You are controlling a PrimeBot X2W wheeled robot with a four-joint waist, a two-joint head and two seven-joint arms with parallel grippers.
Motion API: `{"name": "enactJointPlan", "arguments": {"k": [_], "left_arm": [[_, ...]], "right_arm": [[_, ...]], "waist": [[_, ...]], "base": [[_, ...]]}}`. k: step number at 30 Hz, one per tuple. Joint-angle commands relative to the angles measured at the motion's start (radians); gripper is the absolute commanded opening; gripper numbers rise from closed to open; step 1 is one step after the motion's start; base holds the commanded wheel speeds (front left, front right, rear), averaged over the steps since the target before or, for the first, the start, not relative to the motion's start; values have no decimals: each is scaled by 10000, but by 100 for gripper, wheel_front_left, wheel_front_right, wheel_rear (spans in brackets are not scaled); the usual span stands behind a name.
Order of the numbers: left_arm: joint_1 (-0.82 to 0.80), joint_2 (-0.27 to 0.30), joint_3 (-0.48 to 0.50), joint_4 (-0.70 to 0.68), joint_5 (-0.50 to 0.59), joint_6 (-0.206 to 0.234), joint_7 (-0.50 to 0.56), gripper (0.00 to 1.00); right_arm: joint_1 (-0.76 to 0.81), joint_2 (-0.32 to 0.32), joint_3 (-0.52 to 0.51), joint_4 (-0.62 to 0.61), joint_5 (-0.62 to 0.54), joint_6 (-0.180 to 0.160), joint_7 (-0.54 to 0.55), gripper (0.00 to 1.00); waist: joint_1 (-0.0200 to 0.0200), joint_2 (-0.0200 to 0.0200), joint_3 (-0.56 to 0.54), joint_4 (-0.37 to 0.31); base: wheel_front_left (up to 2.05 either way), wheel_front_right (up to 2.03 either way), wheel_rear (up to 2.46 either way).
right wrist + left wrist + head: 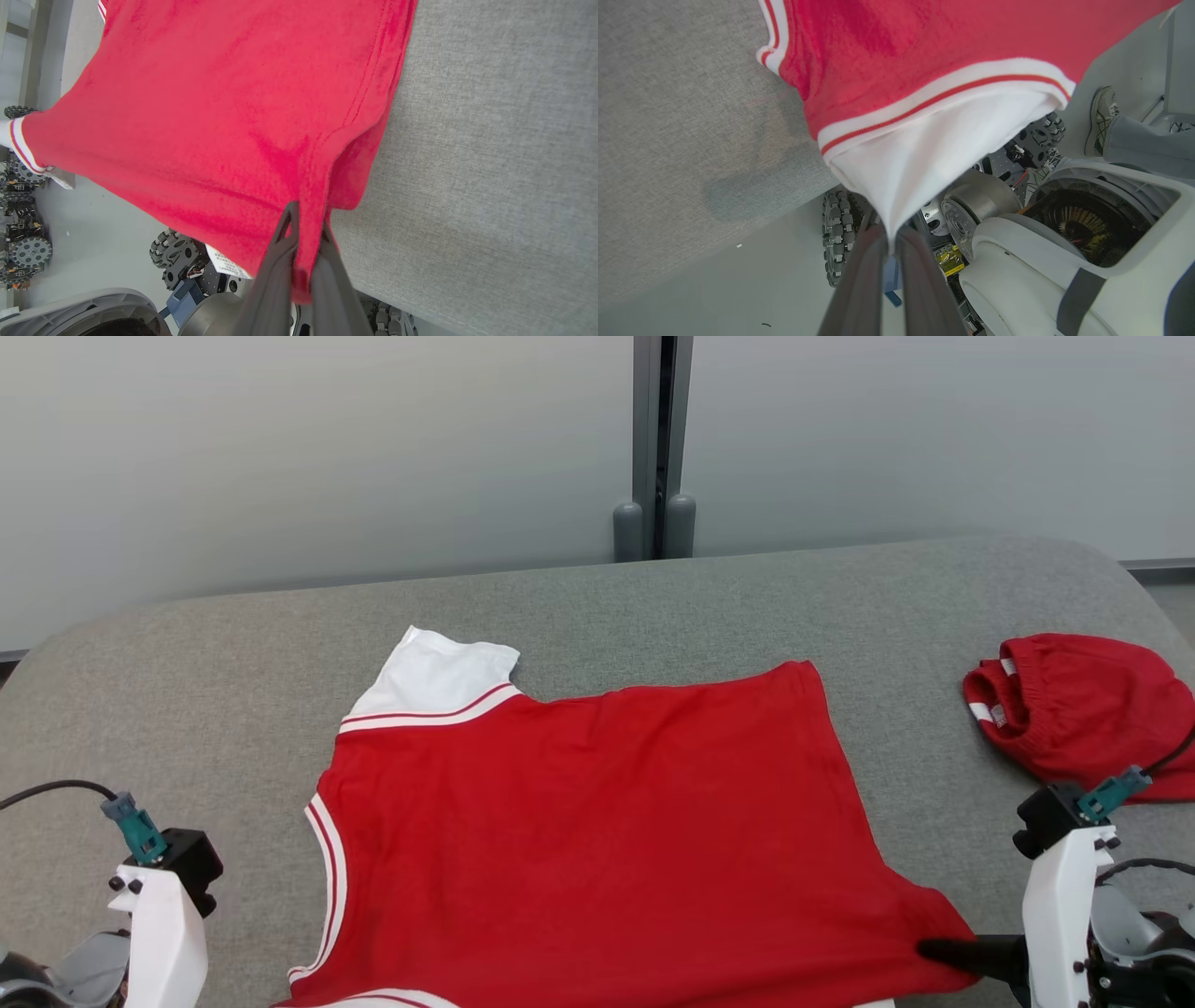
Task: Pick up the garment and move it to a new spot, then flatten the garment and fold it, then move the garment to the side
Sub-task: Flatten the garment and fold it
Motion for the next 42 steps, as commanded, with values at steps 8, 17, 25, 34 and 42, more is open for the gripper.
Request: {"name": "enactJointPlan", "arguments": {"k": [8, 17, 25, 34, 42], "left_arm": [[-808, -342, 252, 555, 192, 8, 428, 0], [-1885, -1132, 489, 1823, 453, -167, 927, 0], [-2454, -1761, 655, 3066, 627, -547, 860, 0], [-2767, -2233, 819, 3914, 746, -871, 571, 42], [-2796, -2631, 965, 4528, 813, -1054, 48, 100]], "right_arm": [[-661, 575, -464, 480, -310, 2, 483, 0], [-1657, 1538, -1060, 1389, -333, 2, 1045, 0], [-2337, 2433, -1478, 2359, -782, 2, 1131, 0], [-2514, 2869, -1927, 2791, -1044, 2, 1030, 32], [-2273, 3123, -2570, 2919, -1189, 2, 326, 100]], "waist": [[0, 0, 790, -62], [0, 0, 1825, -219], [0, 0, 2464, -416], [0, 0, 2710, -425], [0, 0, 2438, -374]], "base": [[0, 0, 0], [0, 0, 0], [0, 0, 0], [0, 0, 0], [0, 0, 0]]}}
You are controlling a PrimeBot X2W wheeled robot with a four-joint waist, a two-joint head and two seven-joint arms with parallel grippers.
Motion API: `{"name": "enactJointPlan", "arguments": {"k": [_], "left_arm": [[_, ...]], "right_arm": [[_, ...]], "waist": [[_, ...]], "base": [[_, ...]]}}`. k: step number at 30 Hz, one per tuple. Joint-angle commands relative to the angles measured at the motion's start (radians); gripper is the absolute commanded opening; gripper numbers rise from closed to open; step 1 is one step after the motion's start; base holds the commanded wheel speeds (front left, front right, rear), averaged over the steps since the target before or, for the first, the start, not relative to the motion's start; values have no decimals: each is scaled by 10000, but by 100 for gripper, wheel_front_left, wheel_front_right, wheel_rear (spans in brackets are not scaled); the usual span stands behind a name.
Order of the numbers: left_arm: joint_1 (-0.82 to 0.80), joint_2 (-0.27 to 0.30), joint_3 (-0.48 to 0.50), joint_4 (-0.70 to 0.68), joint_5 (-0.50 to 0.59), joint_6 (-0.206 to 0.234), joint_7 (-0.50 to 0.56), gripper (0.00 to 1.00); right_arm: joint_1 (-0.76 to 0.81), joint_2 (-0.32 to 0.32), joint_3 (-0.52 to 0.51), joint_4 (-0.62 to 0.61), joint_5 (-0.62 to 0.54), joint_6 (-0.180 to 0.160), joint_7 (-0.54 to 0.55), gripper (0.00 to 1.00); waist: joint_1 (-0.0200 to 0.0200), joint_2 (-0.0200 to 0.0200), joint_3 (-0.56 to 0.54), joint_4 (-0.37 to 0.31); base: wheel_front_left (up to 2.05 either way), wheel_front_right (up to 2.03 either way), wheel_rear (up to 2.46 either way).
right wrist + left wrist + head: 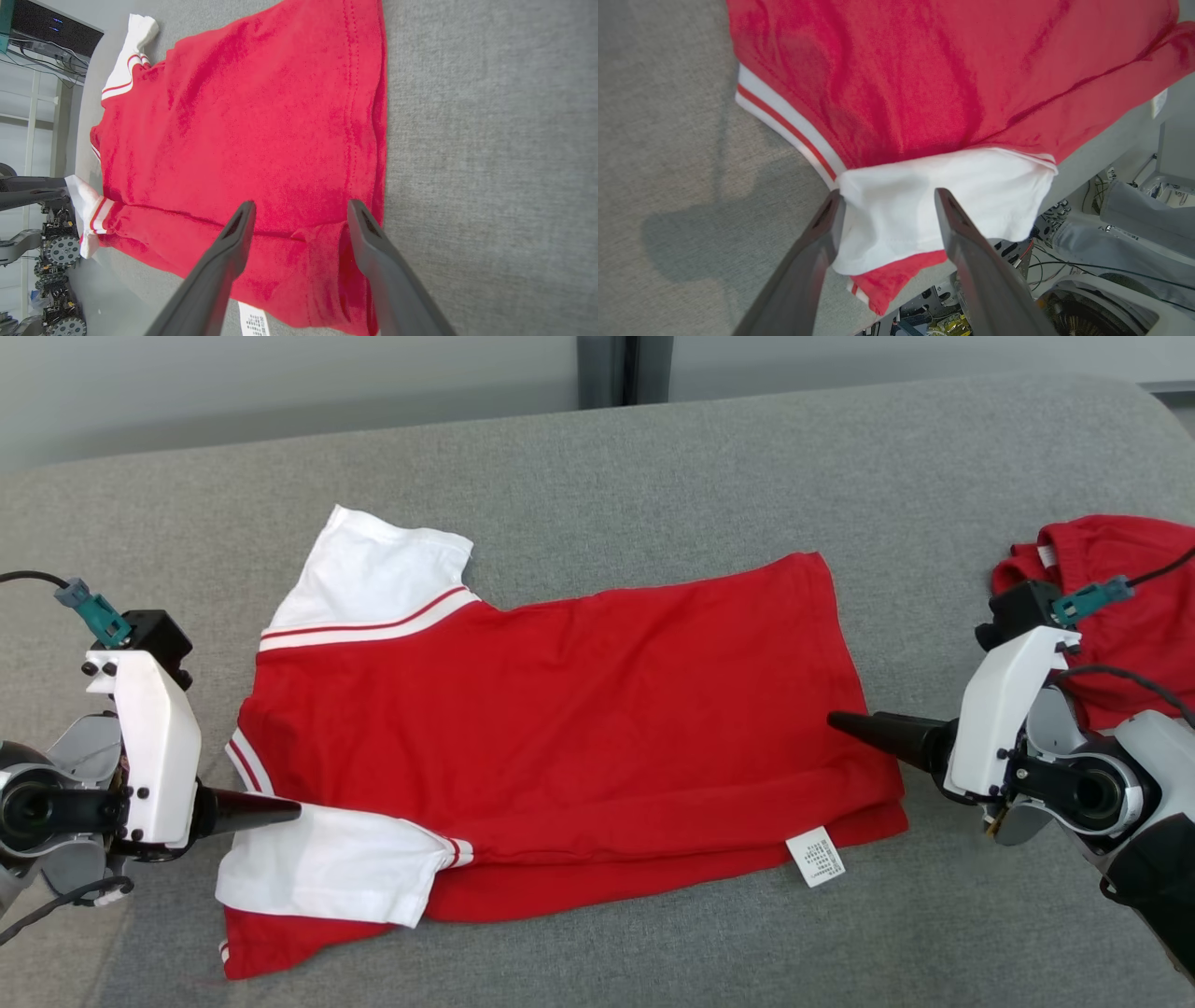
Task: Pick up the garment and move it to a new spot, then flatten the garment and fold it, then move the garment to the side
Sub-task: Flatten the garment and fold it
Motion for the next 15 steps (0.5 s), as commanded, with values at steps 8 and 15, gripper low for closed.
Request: {"name": "enactJointPlan", "arguments": {"k": [8, 15], "left_arm": [[156, -281, 216, 393, 291, -308, -1040, 100], [731, -524, 600, 340, 812, -524, -3243, 100]], "right_arm": [[785, 24, -798, -617, -256, 2, -1925, 100], [1875, -211, -1320, -1352, -788, 4, -4195, 100]], "waist": [[0, 0, -827, 146], [0, 0, -1734, 260]], "base": [[0, 0, 0], [0, 0, 0]]}}
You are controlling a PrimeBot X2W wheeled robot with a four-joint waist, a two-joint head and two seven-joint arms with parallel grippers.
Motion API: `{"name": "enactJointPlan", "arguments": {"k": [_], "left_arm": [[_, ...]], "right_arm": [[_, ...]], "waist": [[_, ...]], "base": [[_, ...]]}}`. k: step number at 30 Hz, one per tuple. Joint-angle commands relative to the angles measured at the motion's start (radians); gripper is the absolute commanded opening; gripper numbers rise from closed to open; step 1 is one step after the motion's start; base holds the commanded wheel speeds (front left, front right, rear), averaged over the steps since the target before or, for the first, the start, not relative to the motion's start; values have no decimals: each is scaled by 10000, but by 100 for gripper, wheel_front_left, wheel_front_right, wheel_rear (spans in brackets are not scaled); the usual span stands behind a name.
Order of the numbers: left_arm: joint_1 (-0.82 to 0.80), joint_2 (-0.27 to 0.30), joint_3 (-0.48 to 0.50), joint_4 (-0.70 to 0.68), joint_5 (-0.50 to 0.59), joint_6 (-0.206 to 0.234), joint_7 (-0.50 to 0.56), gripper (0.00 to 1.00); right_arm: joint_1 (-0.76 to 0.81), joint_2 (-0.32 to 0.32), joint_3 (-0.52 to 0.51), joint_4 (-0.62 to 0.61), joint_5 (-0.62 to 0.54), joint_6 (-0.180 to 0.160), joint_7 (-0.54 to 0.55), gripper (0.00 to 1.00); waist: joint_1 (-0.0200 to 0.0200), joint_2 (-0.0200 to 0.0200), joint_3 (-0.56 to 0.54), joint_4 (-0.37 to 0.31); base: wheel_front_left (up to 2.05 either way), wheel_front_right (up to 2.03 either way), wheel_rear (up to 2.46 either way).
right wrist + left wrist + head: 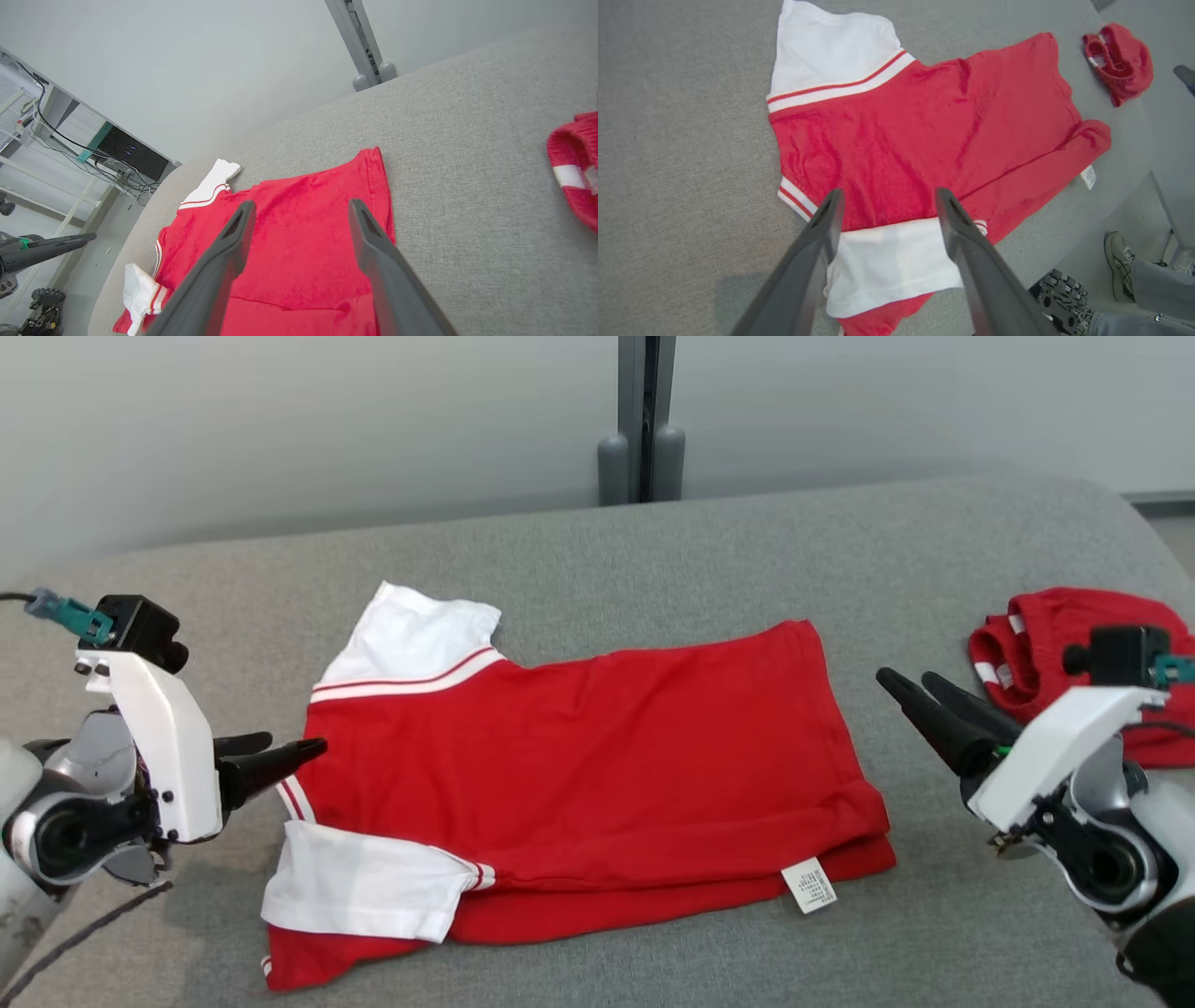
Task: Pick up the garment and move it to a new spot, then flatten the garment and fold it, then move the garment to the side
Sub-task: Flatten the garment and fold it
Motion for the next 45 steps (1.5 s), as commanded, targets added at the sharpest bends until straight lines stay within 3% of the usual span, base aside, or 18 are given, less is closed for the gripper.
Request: {"name": "enactJointPlan", "arguments": {"k": [1, 6, 15, 19, 22, 26, 31, 32, 39, 45], "left_arm": [[173, 10, 91, -8, 161, -17, -317, 100], [960, -24, 451, -370, 886, 168, -2771, 100], [2800, 157, 1203, -1563, 1792, 1633, -6701, 100], [3630, 93, 1556, -2098, 2253, 2595, -8206, 100], [4411, -139, 2248, -2455, 2659, 3356, -8597, 100], [5789, -1111, 4495, -3198, 4073, 3889, -8632, 100], [7583, -2474, 6489, -3789, 6194, 3649, -8640, 100], [7583, -2474, 6489, -3789, 6194, 3649, -8640, 100], [8771, -4027, 7409, -3594, 7877, 2837, -8641, 100], [8939, -4818, 8012, -3294, 8751, 2286, -8642, 100]], "right_arm": [[251, -85, -75, -103, -141, 5, -302, 100], [1216, -195, -158, -646, -591, 5, -1680, 100], [2845, -104, -1068, -1275, -1902, 4, -3929, 100], [3502, 432, -2149, -1482, -3156, 5, -4135, 100], [4076, 1159, -3494, -1784, -4481, 4, -4134, 100], [4860, 2071, -4684, -2091, -6007, 4, -4134, 100], [5409, 2805, -5100, -1998, -7042, 4, -4136, 100], [5409, 2805, -5100, -1998, -7042, 4, -4136, 100], [5673, 3118, -5173, -1654, -7586, 4, -4137, 100], [5490, 3083, -5242, -1747, -7766, 4, -4138, 100]], "waist": [[0, 0, -361, 55], [0, 0, -942, 67], [0, 0, -1270, 171], [0, 0, -1291, 172], [0, 0, -1263, 125], [0, 0, -1231, 152], [0, 0, -1242, 138], [0, 0, -1242, 138], [0, 0, -1313, 255], [0, 0, -1352, 271]], "base": [[0, 0, 0], [0, 0, 0], [0, 0, 0], [0, 0, 0], [0, 0, 0], [0, 0, 0], [0, 0, 0], [0, 0, 0], [0, 0, 0], [0, 0, 0]]}}
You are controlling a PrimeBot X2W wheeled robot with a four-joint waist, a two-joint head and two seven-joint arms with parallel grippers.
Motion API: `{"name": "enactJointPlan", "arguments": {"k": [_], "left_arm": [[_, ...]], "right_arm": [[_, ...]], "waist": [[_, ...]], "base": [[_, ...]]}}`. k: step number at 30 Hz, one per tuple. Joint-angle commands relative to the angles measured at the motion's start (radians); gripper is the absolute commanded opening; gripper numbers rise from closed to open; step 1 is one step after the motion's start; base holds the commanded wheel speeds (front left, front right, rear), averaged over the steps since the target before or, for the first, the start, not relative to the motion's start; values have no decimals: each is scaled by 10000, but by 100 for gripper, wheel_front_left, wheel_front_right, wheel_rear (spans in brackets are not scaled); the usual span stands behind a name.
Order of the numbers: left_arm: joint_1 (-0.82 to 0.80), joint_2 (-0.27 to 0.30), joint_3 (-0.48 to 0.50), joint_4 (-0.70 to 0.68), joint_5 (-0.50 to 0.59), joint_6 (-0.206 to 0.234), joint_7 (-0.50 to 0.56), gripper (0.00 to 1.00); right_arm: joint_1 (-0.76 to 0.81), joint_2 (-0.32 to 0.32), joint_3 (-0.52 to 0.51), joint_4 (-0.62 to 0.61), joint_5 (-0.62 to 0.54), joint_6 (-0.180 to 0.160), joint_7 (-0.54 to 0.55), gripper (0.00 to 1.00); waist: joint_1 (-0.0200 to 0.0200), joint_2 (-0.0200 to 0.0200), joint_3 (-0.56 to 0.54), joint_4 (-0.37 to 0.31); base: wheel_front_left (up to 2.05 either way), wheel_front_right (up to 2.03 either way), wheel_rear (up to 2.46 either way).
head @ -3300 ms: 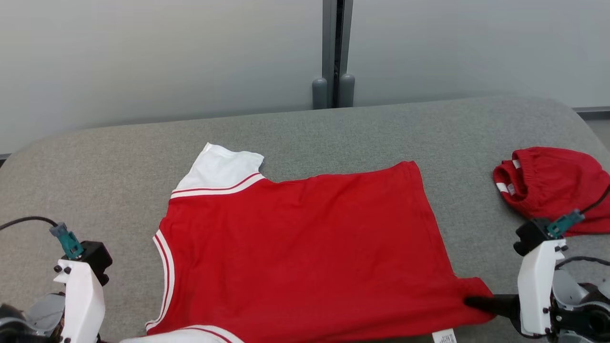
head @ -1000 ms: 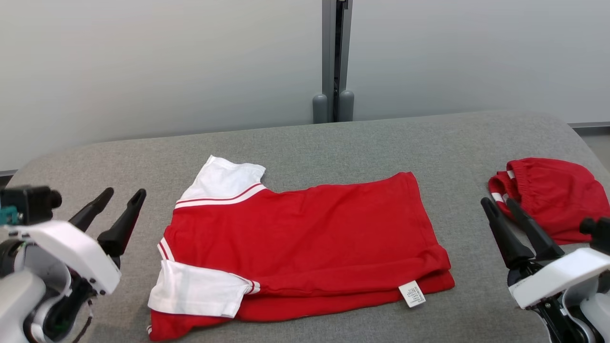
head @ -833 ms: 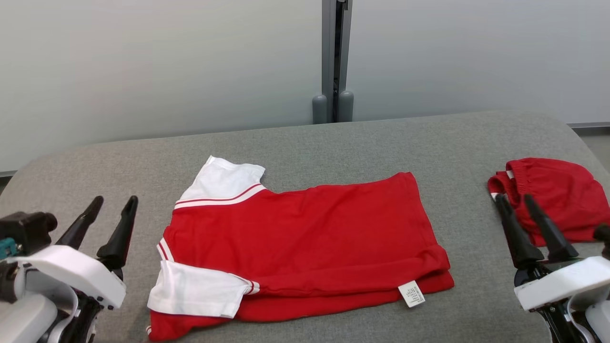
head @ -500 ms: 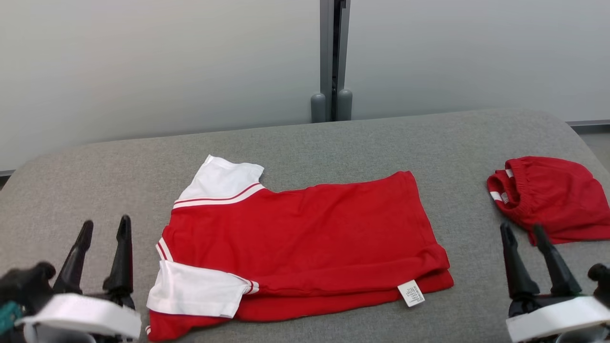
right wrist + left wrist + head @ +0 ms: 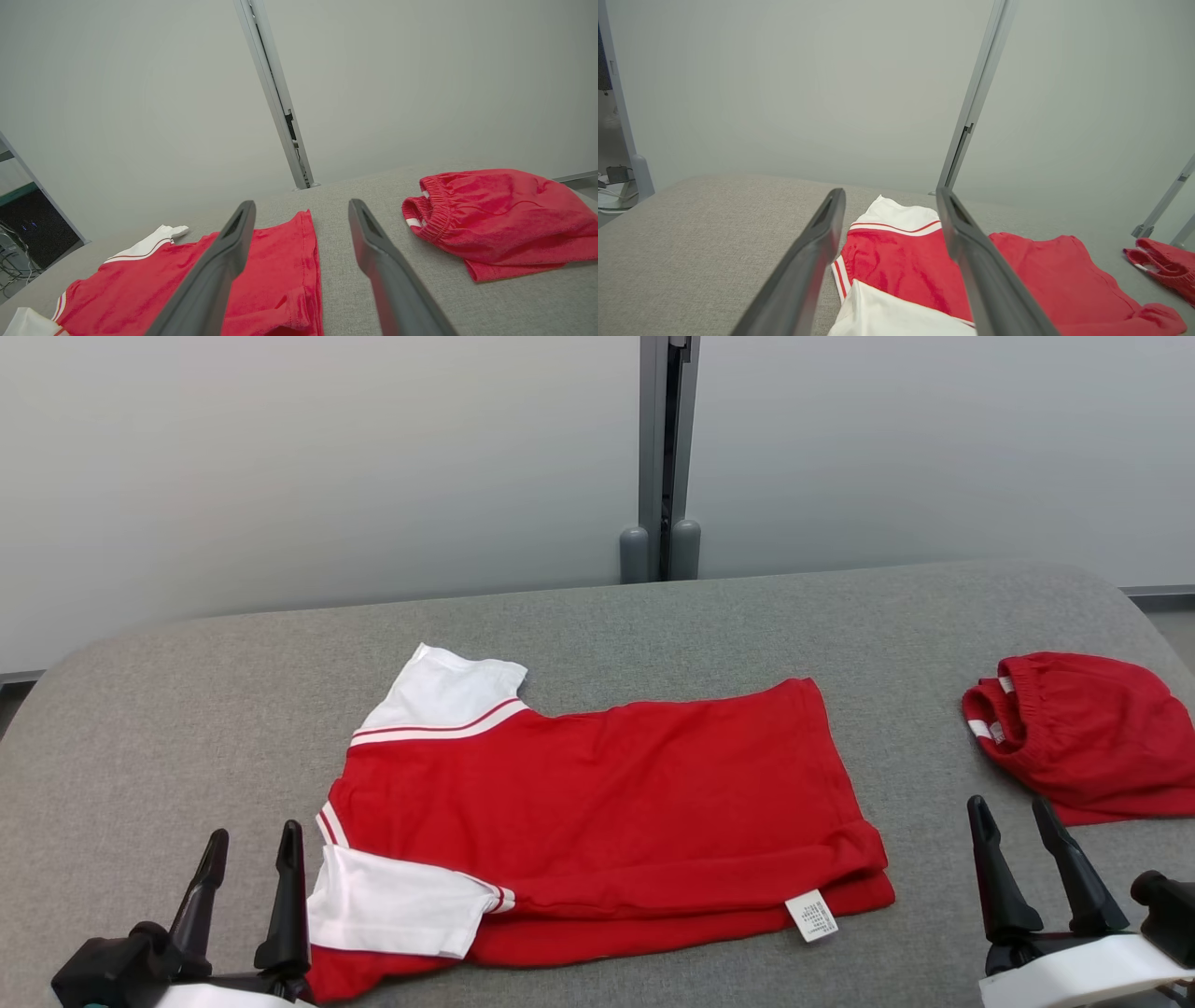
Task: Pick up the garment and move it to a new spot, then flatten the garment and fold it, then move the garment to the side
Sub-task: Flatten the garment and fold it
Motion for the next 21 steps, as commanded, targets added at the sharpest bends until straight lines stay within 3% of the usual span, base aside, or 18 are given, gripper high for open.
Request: {"name": "enactJointPlan", "arguments": {"k": [1, 12, 21], "left_arm": [[140, -87, 179, 55, 186, -130, -42, 100], [350, -574, 819, 765, 984, -530, -31, 100], [66, -414, 322, 1975, 750, -565, 1606, 100]], "right_arm": [[-38, -90, -63, -34, -103, 2, -46, 100], [-150, -186, 123, 398, -636, 2, -29, 100], [-936, -57, 814, 2279, -1043, 2, 1478, 100]], "waist": [[0, 0, -9, -2], [0, 0, -76, 34], [0, 0, 63, 129]], "base": [[0, 0, 0], [0, 0, 0], [0, 0, 0]]}}
